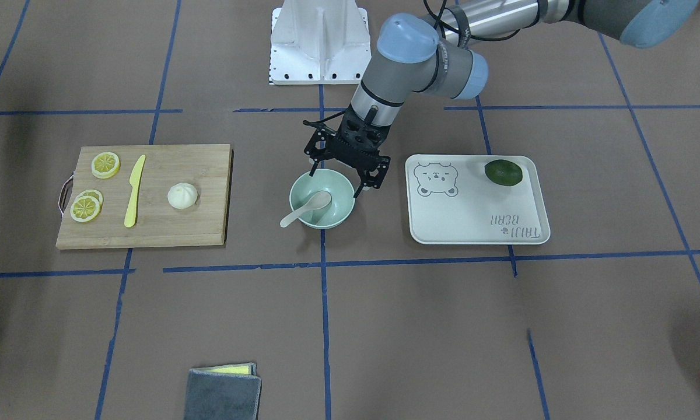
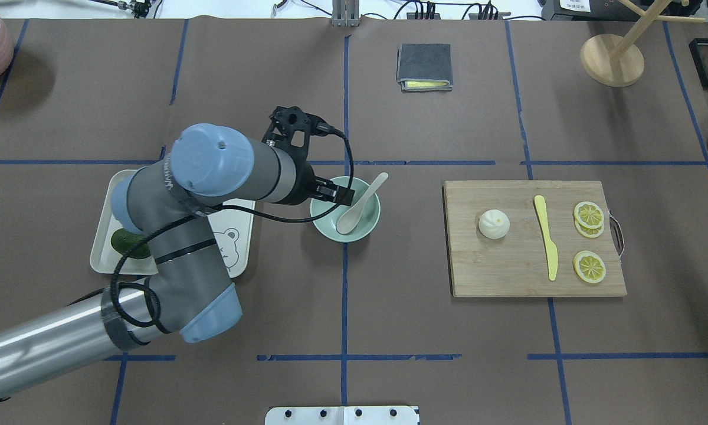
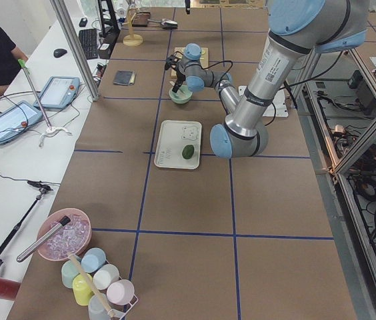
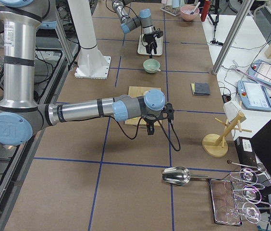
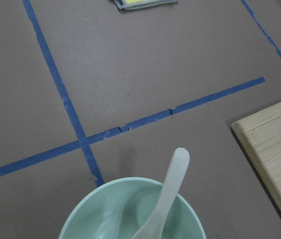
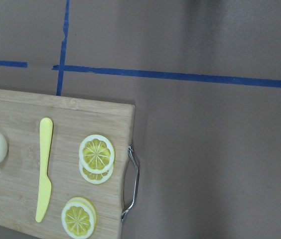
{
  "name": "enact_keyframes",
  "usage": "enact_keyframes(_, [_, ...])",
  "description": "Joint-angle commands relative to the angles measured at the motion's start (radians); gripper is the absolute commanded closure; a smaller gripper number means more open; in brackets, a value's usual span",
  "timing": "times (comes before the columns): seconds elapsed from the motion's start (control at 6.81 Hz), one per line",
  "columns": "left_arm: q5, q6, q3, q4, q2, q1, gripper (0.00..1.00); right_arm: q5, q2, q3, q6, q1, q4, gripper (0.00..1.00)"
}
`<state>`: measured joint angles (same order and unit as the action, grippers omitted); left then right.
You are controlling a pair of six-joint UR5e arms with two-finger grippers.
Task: Put spoon and bun in bowl
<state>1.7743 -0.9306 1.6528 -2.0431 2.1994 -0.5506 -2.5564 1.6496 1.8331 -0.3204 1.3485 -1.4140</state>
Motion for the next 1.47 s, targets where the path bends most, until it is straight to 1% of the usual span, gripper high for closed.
enact_keyframes(0.0, [0.010,0.116,0.094,0.047,-0.134,-0.054,0.06,0.210,-0.046,0.003,-0.481,-0.218,0.279,0.00])
enact_keyframes(0.15, [0.022,0.230,0.190,0.129,-0.211,-0.095,0.06,0.278,-0.141,0.006,-0.707,-0.336,0.306,0.00])
enact_keyframes(0.29, [0.058,0.292,0.235,0.170,-0.255,-0.150,0.06,0.388,-0.201,0.006,-0.864,-0.459,0.305,0.00])
enact_keyframes(0.44, [0.109,0.335,0.270,0.172,-0.329,-0.201,0.06,0.510,-0.247,0.003,-0.935,-0.568,0.293,0.00])
enact_keyframes(0.59, [0.196,0.393,0.275,0.170,-0.372,-0.266,0.06,0.533,-0.272,-0.015,-0.950,-0.638,0.262,0.00])
enact_keyframes(0.73, [0.215,0.397,0.271,0.170,-0.371,-0.281,0.05,0.594,-0.331,-0.043,-0.951,-0.675,0.198,0.00])
enact_keyframes(0.88, [0.217,0.388,0.269,0.170,-0.366,-0.279,0.05,0.608,-0.336,-0.060,-0.951,-0.699,0.169,0.00])
enact_keyframes(1.03, [0.217,0.388,0.268,0.169,-0.366,-0.279,0.04,0.604,-0.329,-0.057,-0.951,-0.698,0.167,0.00])
enact_keyframes(1.17, [0.217,0.388,0.265,0.169,-0.366,-0.279,0.04,0.602,-0.333,-0.057,-0.951,-0.700,0.165,0.07])
enact_keyframes(1.32, [0.217,0.386,0.265,0.169,-0.365,-0.276,0.03,0.598,-0.327,-0.055,-0.951,-0.697,0.165,0.32])
